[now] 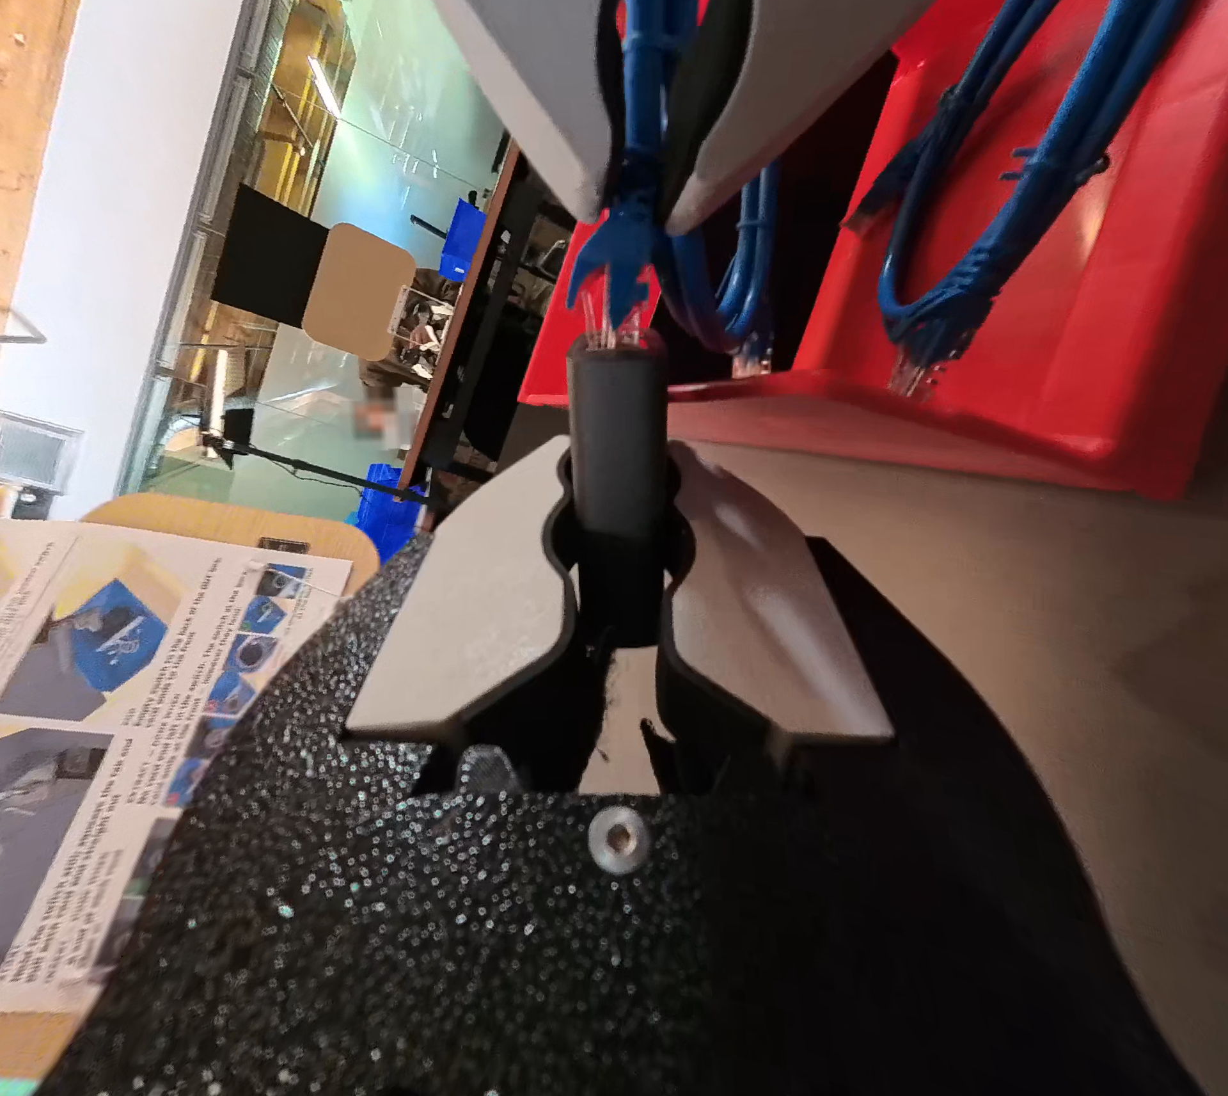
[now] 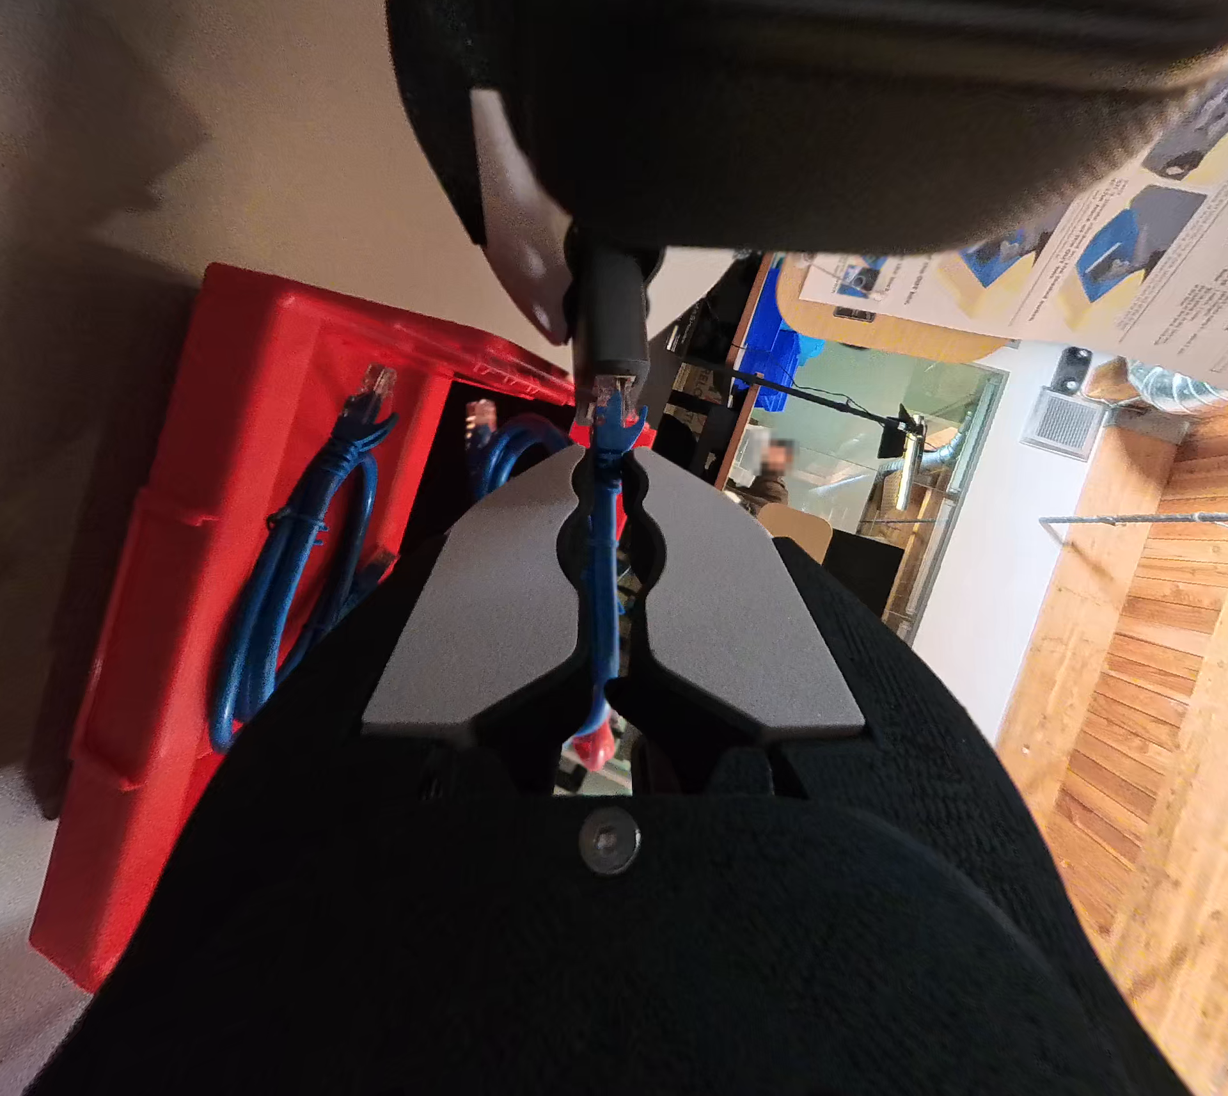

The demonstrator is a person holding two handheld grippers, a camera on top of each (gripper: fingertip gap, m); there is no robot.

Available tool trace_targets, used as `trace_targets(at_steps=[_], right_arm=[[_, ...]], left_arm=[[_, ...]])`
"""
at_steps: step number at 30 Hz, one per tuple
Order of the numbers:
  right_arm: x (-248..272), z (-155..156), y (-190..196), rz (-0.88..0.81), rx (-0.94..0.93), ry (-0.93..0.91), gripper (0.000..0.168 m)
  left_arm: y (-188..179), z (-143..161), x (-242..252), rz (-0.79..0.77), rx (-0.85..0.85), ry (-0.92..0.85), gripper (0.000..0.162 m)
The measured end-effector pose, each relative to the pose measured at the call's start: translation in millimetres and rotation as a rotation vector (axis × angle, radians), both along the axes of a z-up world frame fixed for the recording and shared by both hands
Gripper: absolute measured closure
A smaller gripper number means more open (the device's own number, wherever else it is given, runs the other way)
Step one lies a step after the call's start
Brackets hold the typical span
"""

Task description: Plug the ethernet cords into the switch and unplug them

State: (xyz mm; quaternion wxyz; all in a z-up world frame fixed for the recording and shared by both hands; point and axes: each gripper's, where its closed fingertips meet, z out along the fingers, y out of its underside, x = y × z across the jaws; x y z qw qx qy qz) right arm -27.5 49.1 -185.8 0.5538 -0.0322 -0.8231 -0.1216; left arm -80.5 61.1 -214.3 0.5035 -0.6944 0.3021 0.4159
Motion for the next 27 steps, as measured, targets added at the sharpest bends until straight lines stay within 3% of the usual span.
trace_targets(at_steps=[10,14,18,22,25,26,27], right_arm=[[-9.3,-7.7,-11.4,0.036,-0.048,-0.014,0.158],[-9.0,0.6,-10.6,0.028,-0.118,0.031,0.148],[-8.1,-8.8,2.7,-0.031,-0.055,-0.009,0.122],[-12.8,-10.5,7.9,-0.025,0.010,0.002,0.118],[-15.5,-3.4,-2.5,0.035,0.035,0.038,0.136],[-14.9,-5.2,-1.7,0.032,0.033,0.027,0.147],[-15.4,-2.7,-2.0,0.040,0.008,0.049,0.147]], left_arm=[[2.0,0.7,2.9,-0.018,0.013,0.004,0.141],[0.2,5.3,-1.1,0.001,0.033,0.001,0.141],[-0.9,5.8,-1.5,0.011,0.028,0.024,0.141],[-1.0,6.0,6.4,-0.024,0.019,0.056,0.141],[-1.5,8.4,14.3,-0.067,0.038,0.097,0.141],[-2.3,11.2,15.4,-0.081,0.053,0.066,0.141],[-3.9,13.8,18.1,-0.113,0.054,-0.002,0.141]])
